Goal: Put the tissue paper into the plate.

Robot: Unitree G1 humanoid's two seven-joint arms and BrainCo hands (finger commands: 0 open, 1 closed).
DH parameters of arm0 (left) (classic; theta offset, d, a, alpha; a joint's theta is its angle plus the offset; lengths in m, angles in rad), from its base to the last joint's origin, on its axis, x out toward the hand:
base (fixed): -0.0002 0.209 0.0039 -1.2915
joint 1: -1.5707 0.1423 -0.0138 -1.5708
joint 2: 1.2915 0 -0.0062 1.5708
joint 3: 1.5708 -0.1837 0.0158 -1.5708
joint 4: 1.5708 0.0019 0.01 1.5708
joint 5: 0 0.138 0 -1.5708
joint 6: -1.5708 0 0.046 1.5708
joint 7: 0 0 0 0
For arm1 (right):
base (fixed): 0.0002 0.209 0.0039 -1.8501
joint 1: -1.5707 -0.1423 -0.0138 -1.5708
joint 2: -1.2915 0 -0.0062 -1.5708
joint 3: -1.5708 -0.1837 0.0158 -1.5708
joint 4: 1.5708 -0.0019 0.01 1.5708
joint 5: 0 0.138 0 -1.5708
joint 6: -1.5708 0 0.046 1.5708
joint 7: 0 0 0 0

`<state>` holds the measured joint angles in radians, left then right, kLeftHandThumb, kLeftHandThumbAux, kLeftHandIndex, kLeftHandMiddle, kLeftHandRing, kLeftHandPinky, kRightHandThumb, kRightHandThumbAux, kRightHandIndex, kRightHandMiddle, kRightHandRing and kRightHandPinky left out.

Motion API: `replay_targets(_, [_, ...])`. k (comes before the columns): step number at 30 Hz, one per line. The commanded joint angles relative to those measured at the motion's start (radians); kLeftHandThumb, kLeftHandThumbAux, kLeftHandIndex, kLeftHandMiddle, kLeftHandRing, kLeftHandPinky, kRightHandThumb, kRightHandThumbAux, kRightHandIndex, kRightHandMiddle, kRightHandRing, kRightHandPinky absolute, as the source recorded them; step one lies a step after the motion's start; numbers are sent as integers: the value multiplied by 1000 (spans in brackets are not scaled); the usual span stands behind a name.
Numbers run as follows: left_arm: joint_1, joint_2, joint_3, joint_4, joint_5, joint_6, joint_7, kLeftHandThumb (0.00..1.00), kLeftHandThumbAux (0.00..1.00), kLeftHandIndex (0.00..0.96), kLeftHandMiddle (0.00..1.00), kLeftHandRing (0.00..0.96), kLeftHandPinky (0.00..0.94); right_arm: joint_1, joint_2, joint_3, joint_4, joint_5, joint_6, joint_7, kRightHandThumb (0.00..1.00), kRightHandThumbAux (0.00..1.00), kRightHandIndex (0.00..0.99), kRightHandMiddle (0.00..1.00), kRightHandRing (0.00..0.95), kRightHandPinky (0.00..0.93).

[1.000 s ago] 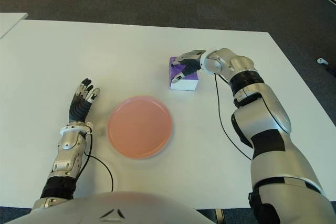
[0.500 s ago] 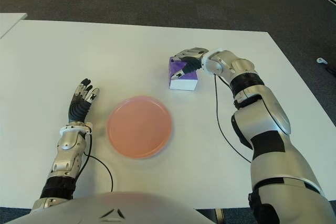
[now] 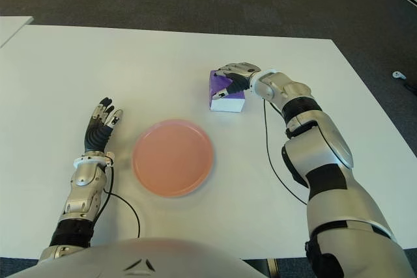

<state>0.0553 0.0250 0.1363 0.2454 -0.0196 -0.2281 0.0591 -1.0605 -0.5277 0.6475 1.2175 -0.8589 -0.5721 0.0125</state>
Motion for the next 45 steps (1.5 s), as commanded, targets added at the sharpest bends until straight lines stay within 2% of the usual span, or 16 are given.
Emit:
replay_targets(1, [25, 1, 1, 26, 7, 37, 10, 0, 533, 0, 0, 0, 0, 28, 23, -1, 34, 7, 21, -37, 389, 174, 0, 0, 0, 0])
replay_targets(14, [39, -2, 1, 12, 9, 35, 13, 0, 542, 0, 0, 0, 0, 45, 44, 20, 77, -8, 57, -96, 402, 175, 0, 0, 0, 0])
replay_targets(22, [45, -2, 2, 9, 7, 33, 13, 0, 541, 0, 0, 0, 0, 81, 57, 23, 104, -8, 85, -146, 402, 152, 0, 0, 0, 0])
replay_targets(35, [50, -6, 0, 0, 11, 39, 23, 0, 542, 0, 0, 0, 0, 98, 52, 48, 108, -16, 73, -143, 413, 151, 0, 0, 0, 0])
replay_targets(45, [57, -8, 2, -10, -3, 41, 16, 0, 550, 0, 0, 0, 0, 150, 35, 53, 92, 0, 29, -122, 407, 172, 0, 0, 0, 0])
